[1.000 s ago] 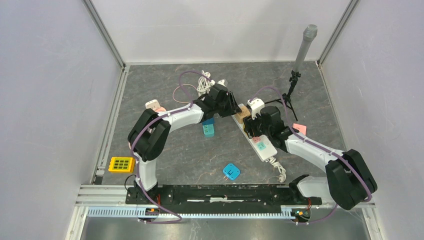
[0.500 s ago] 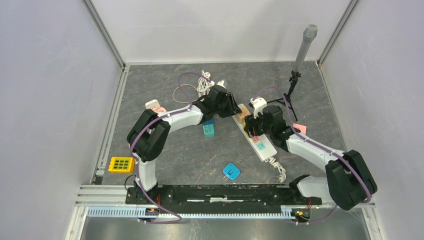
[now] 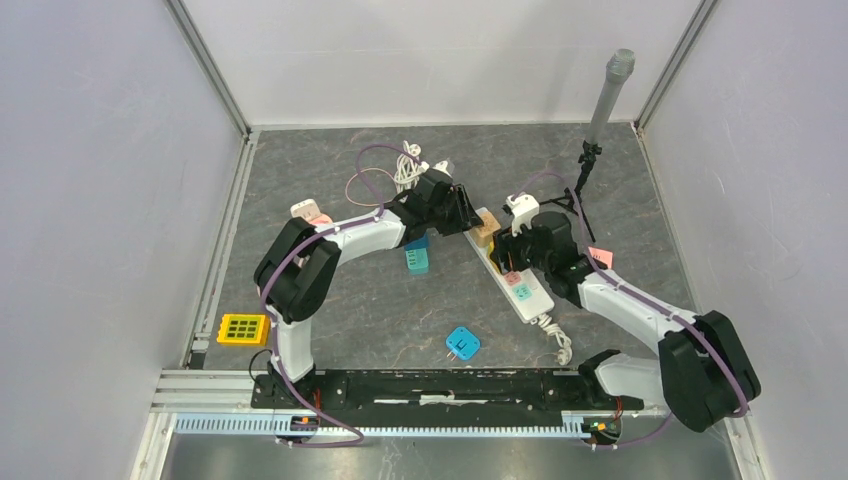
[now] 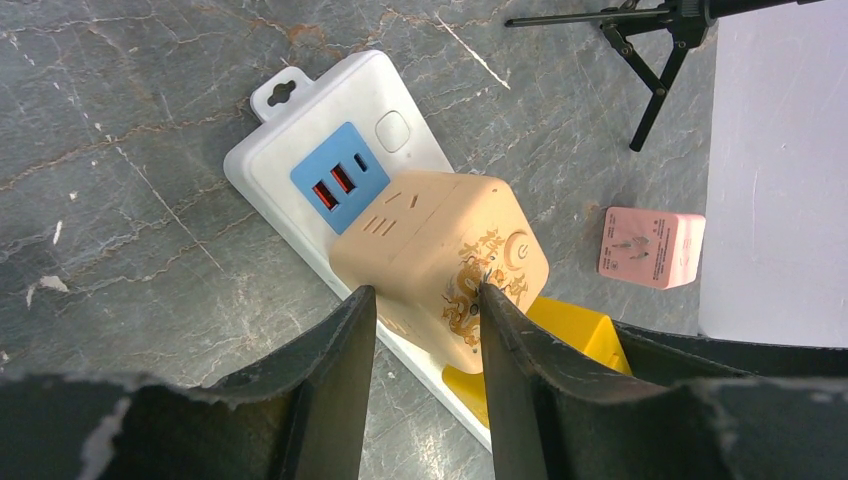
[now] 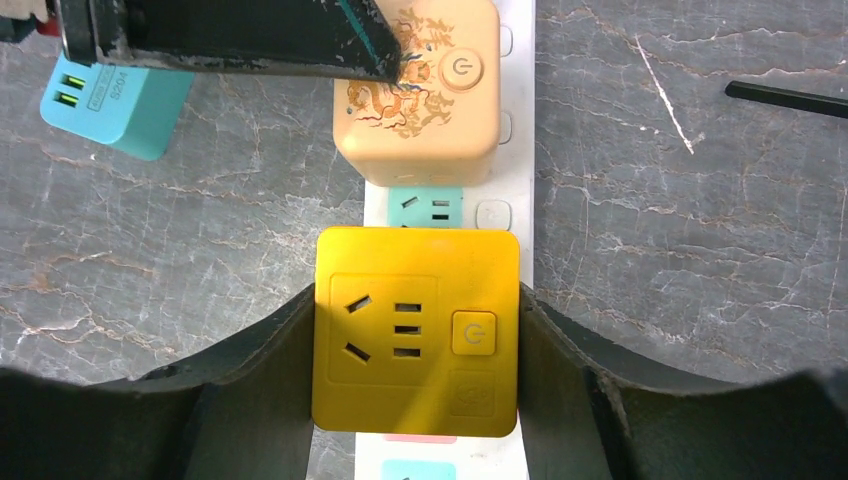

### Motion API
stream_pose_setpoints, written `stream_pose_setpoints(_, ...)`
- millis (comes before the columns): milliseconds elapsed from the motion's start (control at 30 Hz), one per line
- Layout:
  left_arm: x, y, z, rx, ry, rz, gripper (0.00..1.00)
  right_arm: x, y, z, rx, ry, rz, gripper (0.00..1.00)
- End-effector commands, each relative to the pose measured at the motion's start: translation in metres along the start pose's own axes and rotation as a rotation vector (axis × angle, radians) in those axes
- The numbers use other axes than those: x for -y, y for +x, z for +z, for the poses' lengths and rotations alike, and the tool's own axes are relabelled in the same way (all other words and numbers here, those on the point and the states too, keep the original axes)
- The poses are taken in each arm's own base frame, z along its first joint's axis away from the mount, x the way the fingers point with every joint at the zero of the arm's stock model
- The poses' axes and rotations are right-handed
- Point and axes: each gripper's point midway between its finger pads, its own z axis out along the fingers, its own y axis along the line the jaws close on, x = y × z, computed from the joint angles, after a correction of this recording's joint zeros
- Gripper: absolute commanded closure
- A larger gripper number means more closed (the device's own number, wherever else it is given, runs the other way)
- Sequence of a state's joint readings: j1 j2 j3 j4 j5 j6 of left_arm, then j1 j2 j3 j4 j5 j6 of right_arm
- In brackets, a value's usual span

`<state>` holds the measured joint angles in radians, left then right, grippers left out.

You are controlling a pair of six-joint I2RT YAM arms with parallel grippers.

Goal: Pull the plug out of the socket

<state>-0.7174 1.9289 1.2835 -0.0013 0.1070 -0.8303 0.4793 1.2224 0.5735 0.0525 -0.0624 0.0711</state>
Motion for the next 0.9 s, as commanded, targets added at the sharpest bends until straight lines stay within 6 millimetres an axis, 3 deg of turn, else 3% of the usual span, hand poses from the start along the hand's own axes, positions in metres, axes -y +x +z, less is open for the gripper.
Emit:
stream_pose_setpoints(0, -0.071, 0.056, 0.007, -0.174, -0.228, 0.005, 0.52, -0.010, -0.068, -0.010, 0.205, -0.067, 0.017, 1.00)
stream_pose_setpoints(167, -0.069, 0.056, 0.006, -0.173, -0.219, 0.006, 0.53, 0.004, -0.084, -0.018, 0.231, -0.003, 0.021, 1.00)
stream_pose_setpoints(333, -0.051, 0.047, 0.002, -0.161, -0.146, 0.036, 0.51, 0.041, -0.110, -0.039, 0.300, 0.099, 0.136, 1.00)
stream_pose_setpoints(433, -0.025, 0.036, -0.007, -0.157, -0.060, 0.076, 0.45, 0.067, -0.100, -0.043, 0.276, 0.183, 0.208, 1.00)
stream_pose_setpoints(600, 0.026, 0.008, -0.035, -0.124, 0.076, 0.154, 0.26, 0.098, -0.074, -0.037, 0.216, 0.269, 0.334, 0.99)
stream_pose_setpoints(733, 0.066, -0.010, -0.068, -0.099, 0.193, 0.185, 0.15, 0.103, -0.060, -0.021, 0.184, 0.205, 0.394, 0.90)
stream_pose_setpoints(867, 0.085, -0.014, -0.095, -0.085, 0.259, 0.203, 0.09, 0.106, -0.052, -0.010, 0.169, 0.158, 0.442, 0.82)
